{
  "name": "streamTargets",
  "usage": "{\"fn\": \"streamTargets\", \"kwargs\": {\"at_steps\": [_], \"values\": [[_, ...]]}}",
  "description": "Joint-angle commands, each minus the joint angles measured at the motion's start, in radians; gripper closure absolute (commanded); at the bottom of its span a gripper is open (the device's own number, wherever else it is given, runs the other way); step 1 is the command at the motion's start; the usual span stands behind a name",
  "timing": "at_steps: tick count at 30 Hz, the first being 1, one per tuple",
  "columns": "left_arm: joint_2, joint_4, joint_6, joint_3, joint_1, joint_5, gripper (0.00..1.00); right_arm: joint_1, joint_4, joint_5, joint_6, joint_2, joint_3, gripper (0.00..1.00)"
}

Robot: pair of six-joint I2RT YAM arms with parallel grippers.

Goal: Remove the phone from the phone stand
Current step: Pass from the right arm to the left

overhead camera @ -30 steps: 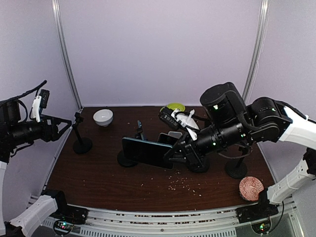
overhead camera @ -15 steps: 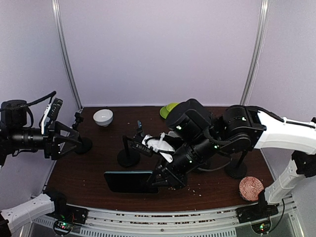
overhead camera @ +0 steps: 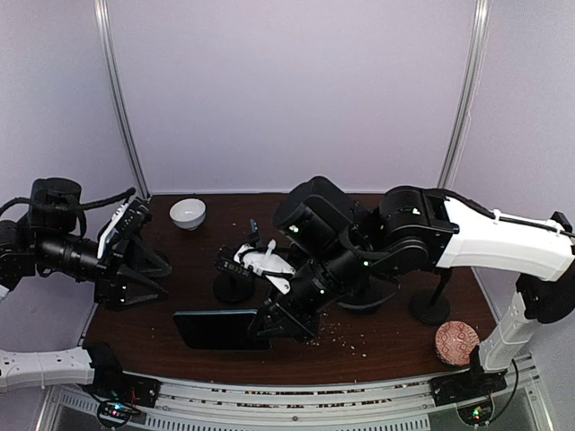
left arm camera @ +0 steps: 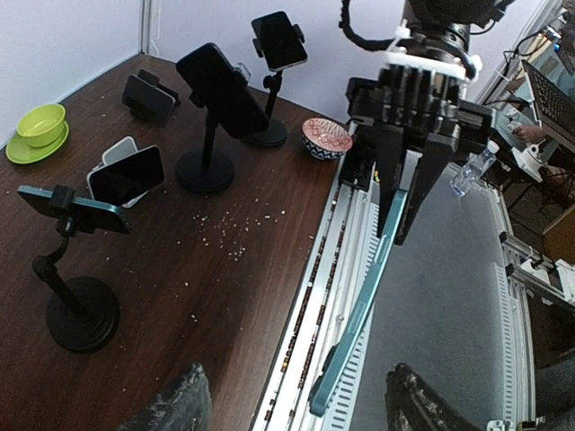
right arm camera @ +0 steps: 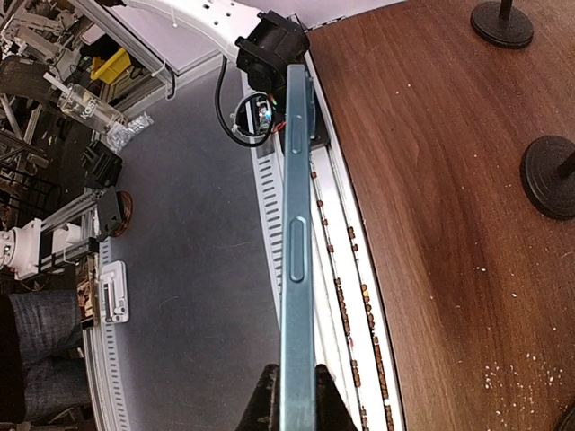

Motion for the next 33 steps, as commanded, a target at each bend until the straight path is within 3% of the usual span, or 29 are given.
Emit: {"fn": "streamTargets", "kwargs": {"at_steps": [1, 12, 21, 33], "values": [[-0.004, 0.068, -0.001, -0.013, -0.071, -0.04, 0.33, 0.011, 0.027, -0.03, -0.009, 0.015, 0.079, 1.0], [0.061, 0.137, -0.024, -0.038, -0.228, -0.09, 0.44, 0.013, 0.013, -0.028, 0.0, 0.064, 0.16, 1.0], [0.079, 0.137, -0.021, -0.041, -0.245, -0.07, 0.68, 0.017, 0.006, -0.021, -0.002, 0.081, 0.194, 1.0], [0.079, 0.136, -0.034, -0.062, -0.258, -0.047, 0.87, 0.016, 0.004, 0.016, -0.02, 0.077, 0.21, 1.0]]}}
